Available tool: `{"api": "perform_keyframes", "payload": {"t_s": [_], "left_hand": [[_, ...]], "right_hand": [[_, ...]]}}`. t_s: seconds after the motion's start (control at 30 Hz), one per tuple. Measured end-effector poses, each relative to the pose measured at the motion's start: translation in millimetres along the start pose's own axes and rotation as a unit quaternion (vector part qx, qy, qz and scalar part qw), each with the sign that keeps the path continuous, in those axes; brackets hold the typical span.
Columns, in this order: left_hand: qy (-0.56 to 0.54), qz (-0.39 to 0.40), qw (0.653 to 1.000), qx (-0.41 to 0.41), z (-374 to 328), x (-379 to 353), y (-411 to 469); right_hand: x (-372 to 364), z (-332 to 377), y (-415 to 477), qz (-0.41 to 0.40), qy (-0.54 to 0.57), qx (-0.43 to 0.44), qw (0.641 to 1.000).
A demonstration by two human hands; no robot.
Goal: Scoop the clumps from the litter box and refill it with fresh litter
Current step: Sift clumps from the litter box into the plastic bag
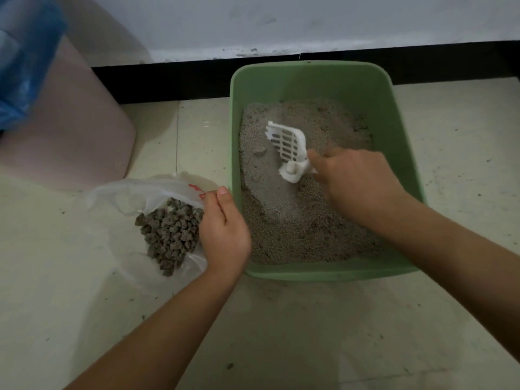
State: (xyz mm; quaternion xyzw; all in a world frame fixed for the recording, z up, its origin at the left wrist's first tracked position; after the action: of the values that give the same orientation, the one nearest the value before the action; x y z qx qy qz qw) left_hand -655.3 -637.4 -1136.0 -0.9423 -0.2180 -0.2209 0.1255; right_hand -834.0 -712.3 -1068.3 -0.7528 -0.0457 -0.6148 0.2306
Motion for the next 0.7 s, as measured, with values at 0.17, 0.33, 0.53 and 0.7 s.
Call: {"api": "perform_keyframes", "payload": {"t_s": [0.17,0.33,0.53,0.7], "left_hand": [[-0.004,0.005,1.000,0.009,-0.7,0.7,-1.0],[-0.010,0.000,1.000,0.012,0.1,0.5,-1.2],[-0.004,0.000,0.999,0.032,1.4,-0.3,-2.0],[-0.009,-0.003,1.000,0.025,-1.7,-0.3,-2.1]], "right_hand": [[-41.6,12.0,-19.7,0.104,0.202,-0.006,0.974],[-66.9,36.6,-35.3,0.113,0.360,-0.038,0.925],[-72.7,35.5,12.1,0.066,0.449,-0.130,0.881],[-82.1,34.2,39.4,0.014,0.425,-0.150,0.893]]}}
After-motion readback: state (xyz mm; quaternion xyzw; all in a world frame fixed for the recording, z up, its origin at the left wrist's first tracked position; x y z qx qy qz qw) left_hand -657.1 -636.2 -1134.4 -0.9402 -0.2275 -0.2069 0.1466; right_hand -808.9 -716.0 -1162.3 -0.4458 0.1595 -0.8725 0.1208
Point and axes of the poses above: each hand's wrist, its own y-axis towards the middle knuckle, its own x-axis out of the back of the hand, z = x × y, the point moved 6 cm from there along y, towards the middle knuckle, and after that the axes turned 5 degrees about z, right-handed, at the moved point
